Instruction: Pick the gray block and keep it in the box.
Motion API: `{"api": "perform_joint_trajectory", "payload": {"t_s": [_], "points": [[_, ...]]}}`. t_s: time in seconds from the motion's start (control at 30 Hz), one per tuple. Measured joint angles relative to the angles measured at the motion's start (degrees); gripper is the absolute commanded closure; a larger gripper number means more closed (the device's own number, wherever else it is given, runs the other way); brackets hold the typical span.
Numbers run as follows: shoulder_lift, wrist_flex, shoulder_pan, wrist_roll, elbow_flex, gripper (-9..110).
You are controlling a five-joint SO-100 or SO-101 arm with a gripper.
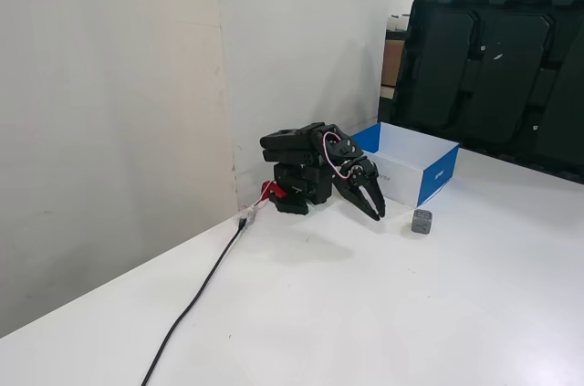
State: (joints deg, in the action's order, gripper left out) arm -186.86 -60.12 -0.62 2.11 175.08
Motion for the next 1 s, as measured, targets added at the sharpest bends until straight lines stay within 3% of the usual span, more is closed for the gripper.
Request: {"api": "perform_joint_trajectory", "payload": {"t_s": [0.13, 0.77, 1.0], "points": [[0.0, 0.0, -1.2, 4.2, 0.0, 101], [0.0, 0.0, 0.0, 4.4, 0.0, 101], [0.0, 1.0, 6.2, 0.4, -6.4, 101]]}}
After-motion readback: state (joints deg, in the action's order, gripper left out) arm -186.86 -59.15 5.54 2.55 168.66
